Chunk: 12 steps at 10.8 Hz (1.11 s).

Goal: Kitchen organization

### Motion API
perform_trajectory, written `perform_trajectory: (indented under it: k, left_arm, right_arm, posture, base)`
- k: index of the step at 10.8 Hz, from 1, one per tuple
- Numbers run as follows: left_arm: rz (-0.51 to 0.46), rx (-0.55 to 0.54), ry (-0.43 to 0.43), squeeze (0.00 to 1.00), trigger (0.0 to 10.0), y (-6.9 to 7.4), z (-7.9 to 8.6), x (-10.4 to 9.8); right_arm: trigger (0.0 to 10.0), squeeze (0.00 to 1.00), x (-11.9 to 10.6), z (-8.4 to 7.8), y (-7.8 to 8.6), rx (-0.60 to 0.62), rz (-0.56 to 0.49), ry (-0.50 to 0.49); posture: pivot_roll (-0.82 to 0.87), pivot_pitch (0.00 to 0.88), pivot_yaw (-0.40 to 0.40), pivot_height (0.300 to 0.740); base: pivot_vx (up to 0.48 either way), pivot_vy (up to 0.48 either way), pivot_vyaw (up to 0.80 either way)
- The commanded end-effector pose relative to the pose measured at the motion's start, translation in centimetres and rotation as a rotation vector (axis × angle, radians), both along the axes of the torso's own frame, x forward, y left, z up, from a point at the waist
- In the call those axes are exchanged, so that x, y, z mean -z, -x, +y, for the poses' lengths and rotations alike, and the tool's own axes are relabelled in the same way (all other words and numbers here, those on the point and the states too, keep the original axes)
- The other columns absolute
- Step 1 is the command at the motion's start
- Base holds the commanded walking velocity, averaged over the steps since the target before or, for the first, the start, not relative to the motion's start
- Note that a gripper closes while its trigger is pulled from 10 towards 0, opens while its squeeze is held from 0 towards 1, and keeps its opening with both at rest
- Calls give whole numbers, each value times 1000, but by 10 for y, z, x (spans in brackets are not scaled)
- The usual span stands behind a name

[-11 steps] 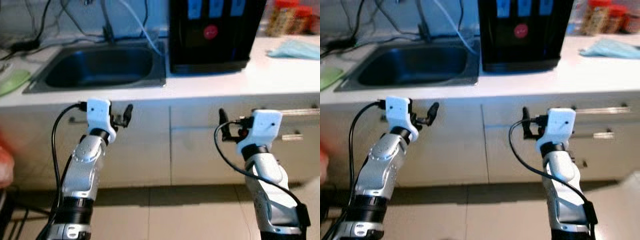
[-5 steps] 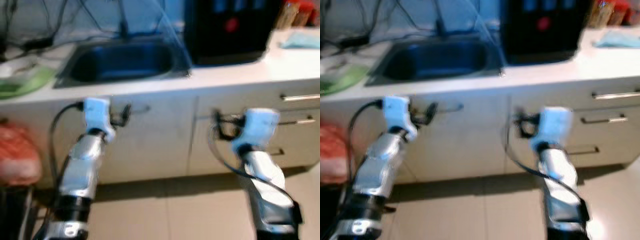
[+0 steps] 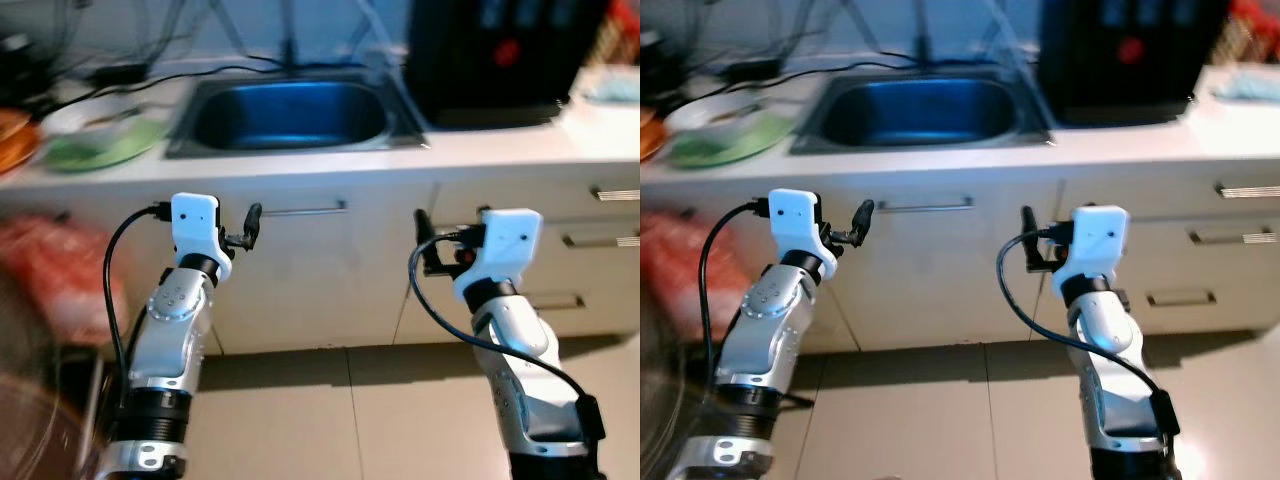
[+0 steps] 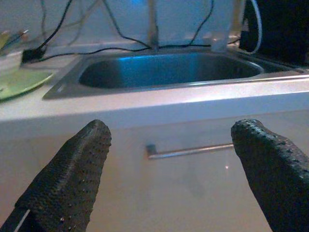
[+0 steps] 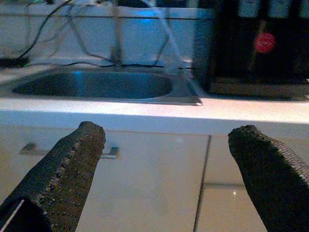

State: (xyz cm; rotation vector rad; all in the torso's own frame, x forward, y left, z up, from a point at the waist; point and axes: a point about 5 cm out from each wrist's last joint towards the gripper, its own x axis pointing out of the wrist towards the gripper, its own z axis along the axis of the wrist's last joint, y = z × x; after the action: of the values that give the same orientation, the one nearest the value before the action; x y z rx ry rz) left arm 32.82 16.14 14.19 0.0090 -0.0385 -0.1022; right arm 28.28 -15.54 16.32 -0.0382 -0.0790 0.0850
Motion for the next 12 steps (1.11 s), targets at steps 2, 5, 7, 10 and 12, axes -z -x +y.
perform_trajectory:
  k: [2,5,7,10,12]
  left_arm:
    - [15,-11,28,0,10000,6,-11,9]
    - [29,-14,23,0,10000,10,-13,17]
    - [0,-17,-12,0,10000,7,-6,6]
    - [-9,-53,-13,0,10000,3,-4,4]
    - [7,-66,-10,0,10000,6,-6,11]
  right_arm:
    - [10000,0,-7,-10,0,-11,2,21]
    - [10000,0,-5,-7,-2,-42,22,36]
    - [10000,0,-2,4,-5,-56,24,9]
    - [10000,0,-1,14,-7,-83,20,-2]
    - [10000,0,2,12,-6,-81,22,23]
  posture:
    - [-38,0,-10,740]
    - [-22,0,-23,740]
    - [3,0,10,740]
    - [21,0,-19,740]
    - [-4,0,-12,740]
  base:
    - [0,0,0]
    - [0,0,0]
    - [0,0,0]
    - [0,0,0]
    - [0,0,0]
